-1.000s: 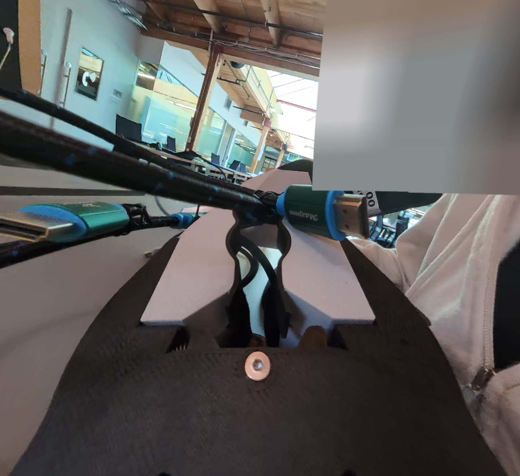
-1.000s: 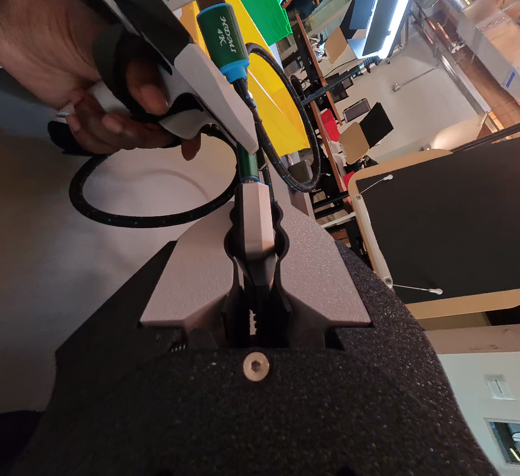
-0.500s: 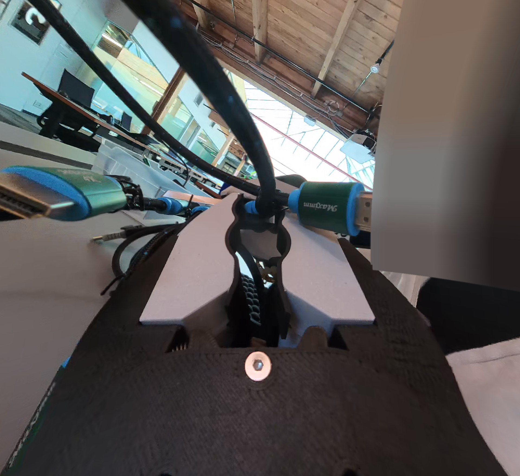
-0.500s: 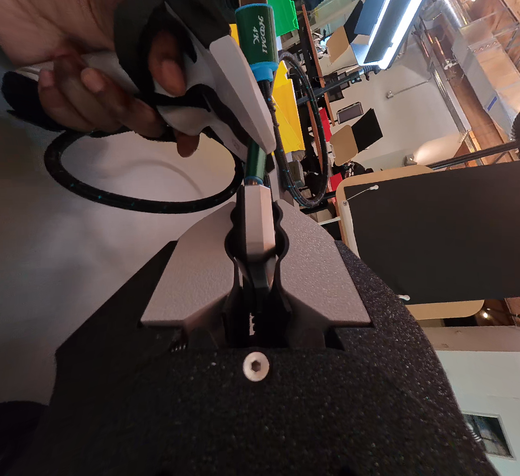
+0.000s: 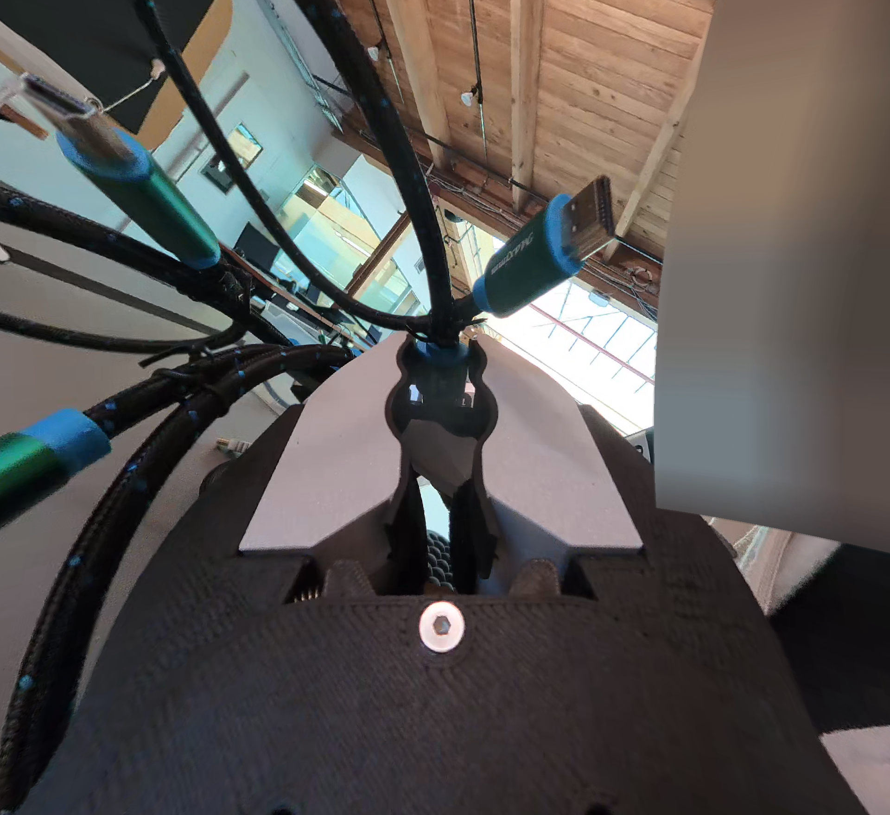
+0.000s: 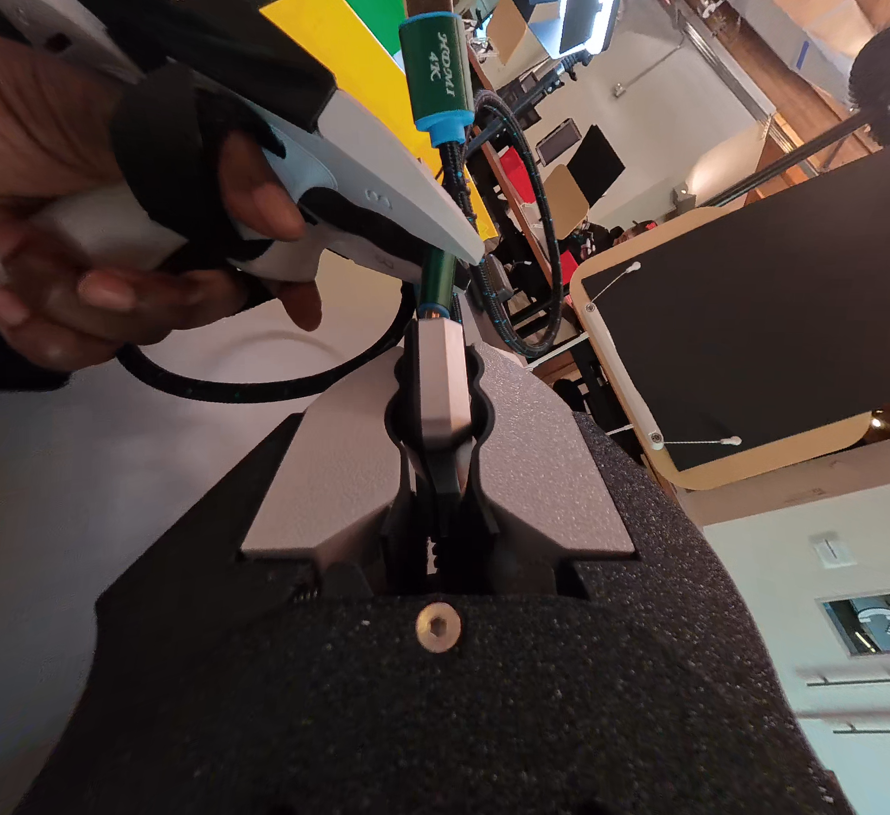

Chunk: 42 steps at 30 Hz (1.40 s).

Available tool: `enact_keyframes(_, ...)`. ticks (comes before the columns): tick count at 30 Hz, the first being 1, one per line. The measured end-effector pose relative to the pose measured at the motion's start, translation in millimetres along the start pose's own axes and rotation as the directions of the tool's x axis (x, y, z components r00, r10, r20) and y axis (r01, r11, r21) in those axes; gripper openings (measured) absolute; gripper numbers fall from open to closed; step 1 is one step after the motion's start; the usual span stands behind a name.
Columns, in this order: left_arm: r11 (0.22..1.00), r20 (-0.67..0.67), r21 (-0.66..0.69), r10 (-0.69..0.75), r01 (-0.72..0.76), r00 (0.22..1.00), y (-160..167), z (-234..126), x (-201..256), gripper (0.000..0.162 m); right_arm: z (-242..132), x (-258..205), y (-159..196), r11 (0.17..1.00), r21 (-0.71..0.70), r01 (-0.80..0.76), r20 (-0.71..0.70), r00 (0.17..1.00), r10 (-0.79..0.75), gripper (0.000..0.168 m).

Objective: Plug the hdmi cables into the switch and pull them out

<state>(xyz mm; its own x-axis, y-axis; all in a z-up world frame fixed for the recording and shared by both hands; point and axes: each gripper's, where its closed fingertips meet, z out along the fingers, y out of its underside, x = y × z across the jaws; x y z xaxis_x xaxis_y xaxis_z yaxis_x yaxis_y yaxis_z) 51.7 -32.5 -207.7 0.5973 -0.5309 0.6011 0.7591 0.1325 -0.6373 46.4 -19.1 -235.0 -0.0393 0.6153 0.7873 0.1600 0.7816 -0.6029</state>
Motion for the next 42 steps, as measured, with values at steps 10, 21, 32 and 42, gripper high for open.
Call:
enact_keyframes(10, 0.997, 0.144, -0.026, -0.074, 0.079, 0.987, 5, -6, -26, 0.023, 14, 1, 12, 0.995, -0.1, -0.016, -0.096, 0.995, 0.007, 0.02)
enact_keyframes(21, 0.979, 0.096, -0.157, -0.115, 0.129, 0.989, 6, -6, -17, 0.02, 15, 0, 2, 0.983, -0.077, 0.165, -0.103, 0.98, -0.173, 0.019)
enact_keyframes(32, 0.97, 0.099, -0.175, -0.155, 0.17, 0.983, 12, -9, -28, 0.033, 22, -6, 15, 0.976, -0.15, 0.157, -0.132, 0.975, -0.177, 0.02)
enact_keyframes(42, 0.97, 0.161, -0.214, -0.081, 0.115, 0.984, 18, -11, -32, 0.0, 27, -18, 15, 0.961, -0.156, 0.23, -0.112, 0.962, -0.249, 0.02)
